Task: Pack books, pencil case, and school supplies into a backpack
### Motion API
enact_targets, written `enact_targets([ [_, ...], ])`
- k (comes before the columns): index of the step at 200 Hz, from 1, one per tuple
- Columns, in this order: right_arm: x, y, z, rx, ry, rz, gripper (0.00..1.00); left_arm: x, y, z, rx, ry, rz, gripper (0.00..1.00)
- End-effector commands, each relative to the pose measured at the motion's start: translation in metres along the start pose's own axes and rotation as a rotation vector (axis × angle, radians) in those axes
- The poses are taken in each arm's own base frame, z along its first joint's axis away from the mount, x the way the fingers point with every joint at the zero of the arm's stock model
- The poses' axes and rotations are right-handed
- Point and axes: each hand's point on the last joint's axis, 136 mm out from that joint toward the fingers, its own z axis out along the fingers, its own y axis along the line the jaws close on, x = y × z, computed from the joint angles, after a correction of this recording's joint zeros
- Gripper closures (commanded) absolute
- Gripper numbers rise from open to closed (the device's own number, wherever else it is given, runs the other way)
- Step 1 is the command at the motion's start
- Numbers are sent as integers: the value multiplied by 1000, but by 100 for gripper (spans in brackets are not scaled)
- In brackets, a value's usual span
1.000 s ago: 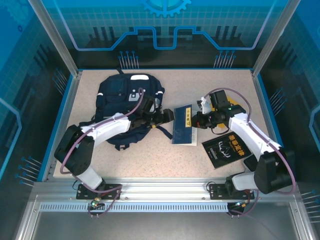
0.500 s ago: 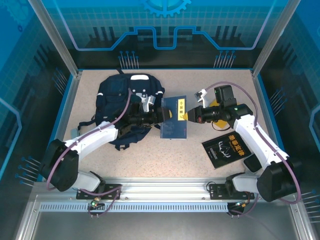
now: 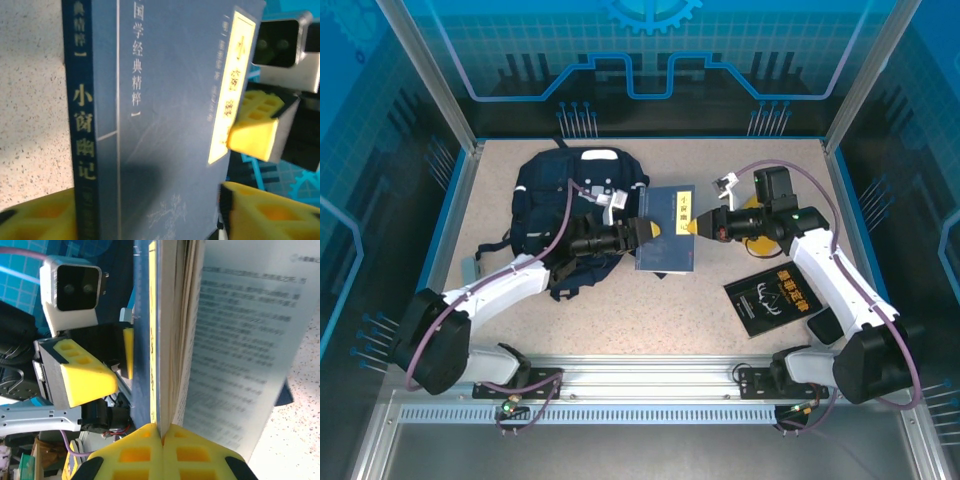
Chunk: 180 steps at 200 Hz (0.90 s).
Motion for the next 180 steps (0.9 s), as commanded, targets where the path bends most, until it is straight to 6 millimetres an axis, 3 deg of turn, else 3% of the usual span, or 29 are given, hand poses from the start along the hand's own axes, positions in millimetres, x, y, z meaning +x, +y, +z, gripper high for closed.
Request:
enact_targets([
  [1,-16,4,-7,-14,-49,-6,100,-5,-23,-8,74,-24,62,52],
  [22,-17,-2,-6,-1,-52,19,100,-7,-20,-9,55,-35,51,73],
  [36,-16,-9,-8,45,-65,55,76,-9,-16,-9,29,-50,36,85],
  [55,-17,-18,-13,106,-107,108,43,-15,-11,-12,-8,-87,20,91],
  [91,-20,-24,-15,103,-183,223,8,-40,-8,-25,-63,-218,-25,95],
  [109,-25,-15,-9,8,-220,284,0,-57,-10,-32,-71,-299,-74,95],
  [141,-37,1,4,-101,-268,371,0,-83,-22,-42,-55,-388,-152,95],
  [154,-34,-2,16,-132,-278,465,0,-93,-24,-46,-50,-417,-203,95],
  [180,-44,23,33,-239,-310,507,0,-108,-36,-54,1,-484,-241,95],
])
